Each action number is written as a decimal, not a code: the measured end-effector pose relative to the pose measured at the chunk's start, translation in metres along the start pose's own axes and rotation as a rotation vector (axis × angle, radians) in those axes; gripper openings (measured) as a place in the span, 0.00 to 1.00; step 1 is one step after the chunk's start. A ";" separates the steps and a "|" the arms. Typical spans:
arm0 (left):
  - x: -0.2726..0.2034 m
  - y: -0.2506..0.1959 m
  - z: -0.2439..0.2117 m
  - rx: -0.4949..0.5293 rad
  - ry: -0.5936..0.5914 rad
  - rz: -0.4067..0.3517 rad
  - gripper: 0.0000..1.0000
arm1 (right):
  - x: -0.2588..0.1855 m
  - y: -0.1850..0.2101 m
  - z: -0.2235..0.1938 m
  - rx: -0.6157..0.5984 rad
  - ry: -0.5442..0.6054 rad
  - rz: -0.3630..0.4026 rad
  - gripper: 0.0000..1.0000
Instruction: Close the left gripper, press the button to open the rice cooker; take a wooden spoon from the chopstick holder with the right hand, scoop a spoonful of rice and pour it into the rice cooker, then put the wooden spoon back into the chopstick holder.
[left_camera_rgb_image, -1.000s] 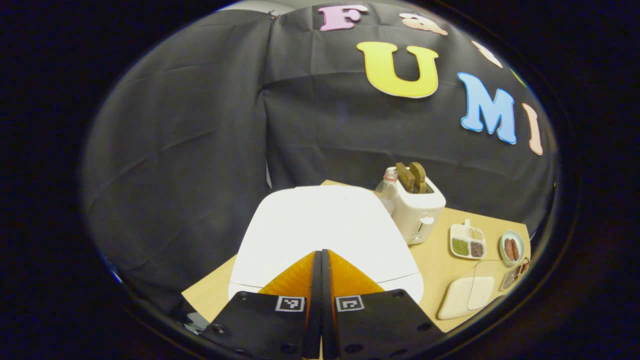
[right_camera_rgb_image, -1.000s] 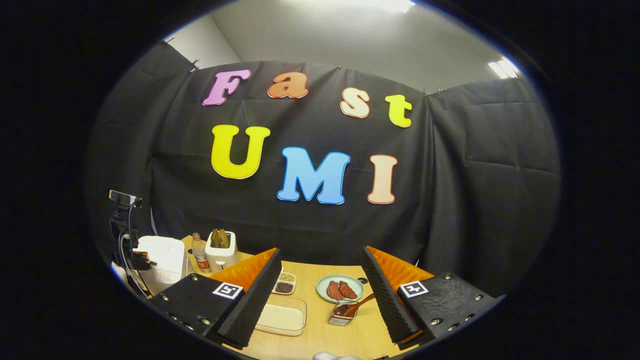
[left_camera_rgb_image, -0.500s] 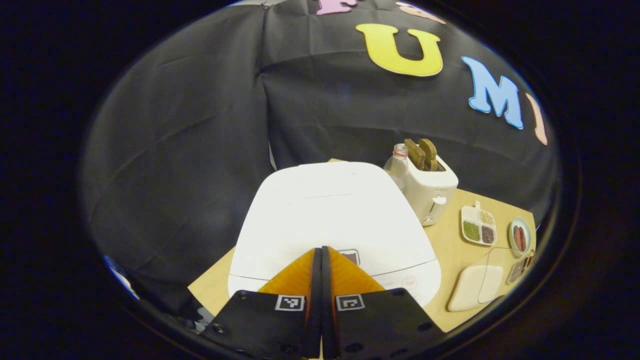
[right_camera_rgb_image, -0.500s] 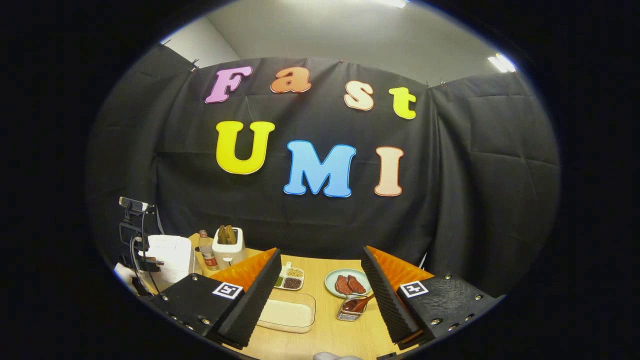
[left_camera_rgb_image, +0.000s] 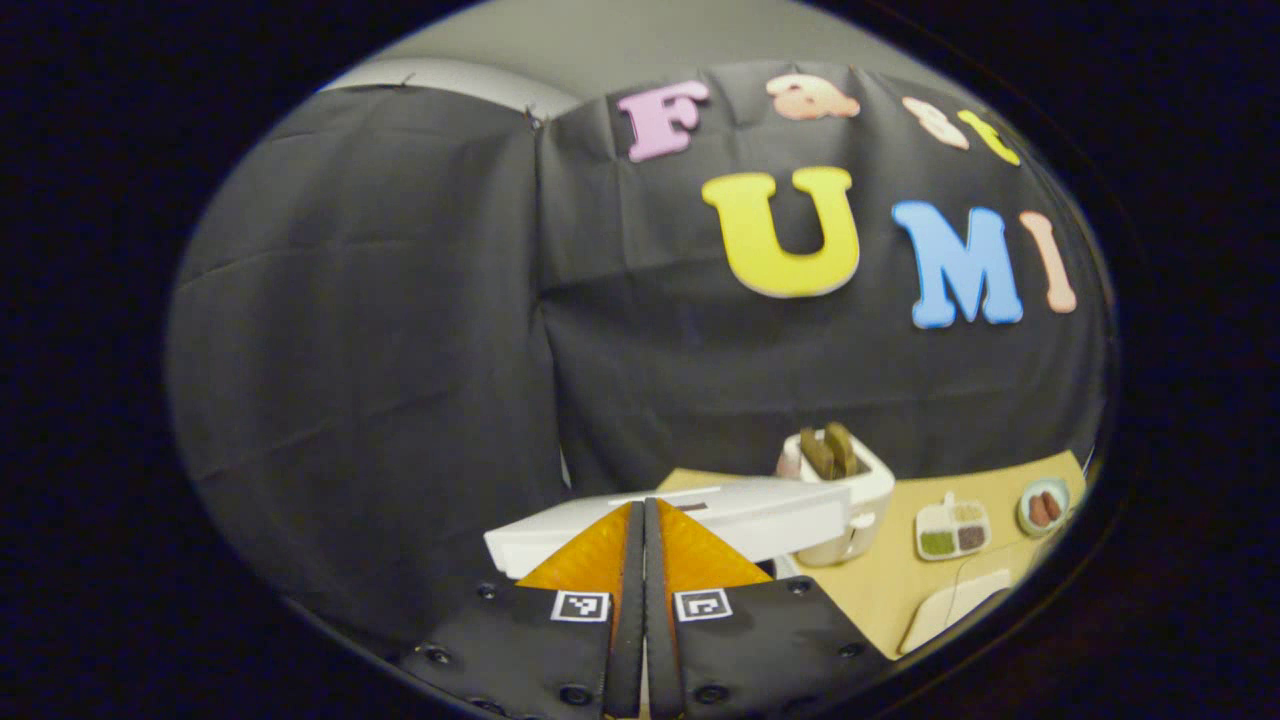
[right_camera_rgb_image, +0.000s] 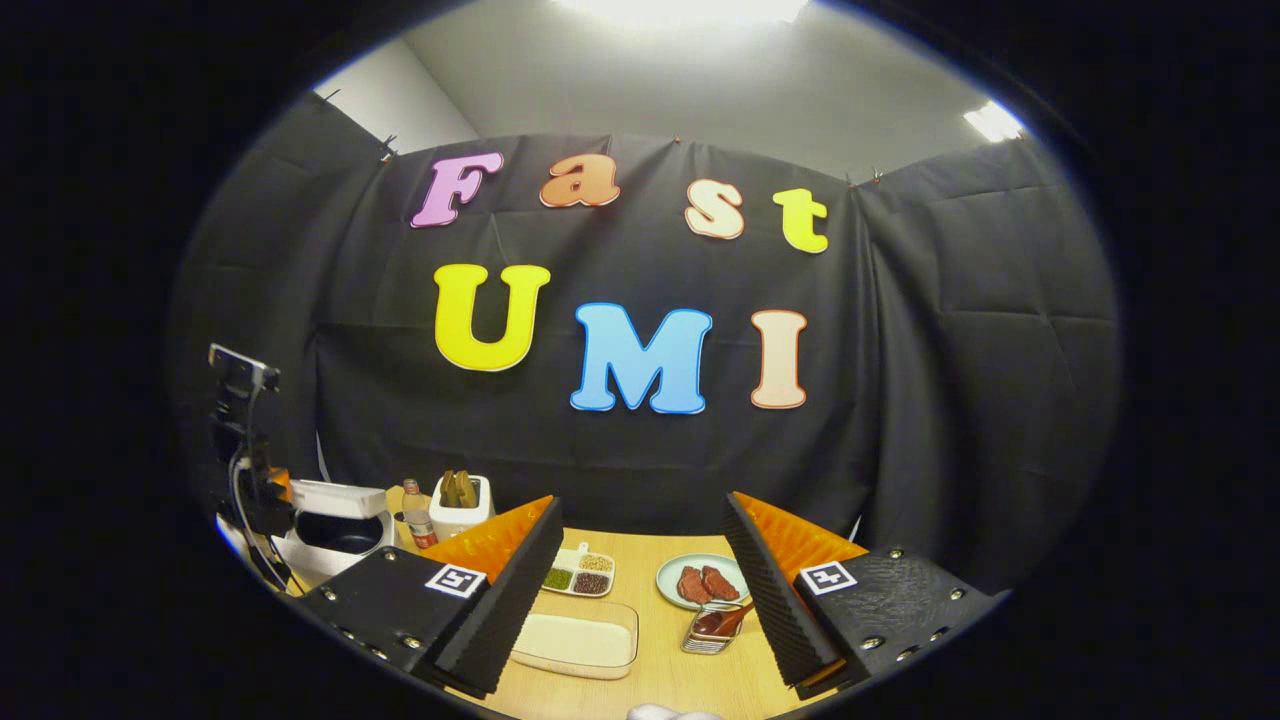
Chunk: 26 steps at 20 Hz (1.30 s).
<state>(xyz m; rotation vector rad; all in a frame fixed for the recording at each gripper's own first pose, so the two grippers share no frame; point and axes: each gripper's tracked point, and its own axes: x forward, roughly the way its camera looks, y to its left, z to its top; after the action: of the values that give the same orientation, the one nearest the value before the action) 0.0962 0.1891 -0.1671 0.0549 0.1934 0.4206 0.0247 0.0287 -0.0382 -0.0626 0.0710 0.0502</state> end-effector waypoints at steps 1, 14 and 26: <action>-0.008 -0.011 0.032 -0.042 -0.055 -0.055 0.12 | 0.000 -0.002 0.002 0.013 -0.012 -0.005 0.98; -0.165 -0.081 0.102 -0.100 -0.196 -0.364 0.95 | 0.003 -0.054 -0.065 0.105 0.022 -0.133 0.98; -0.178 -0.136 0.065 -0.110 -0.114 -0.362 0.98 | 0.092 -0.125 -0.238 0.220 0.242 -0.174 0.98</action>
<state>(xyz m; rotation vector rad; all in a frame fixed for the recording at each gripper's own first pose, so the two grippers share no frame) 0.0043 -0.0086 -0.0849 -0.0641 0.0642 0.0663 0.1063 -0.1067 -0.2746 0.1458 0.3122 -0.1398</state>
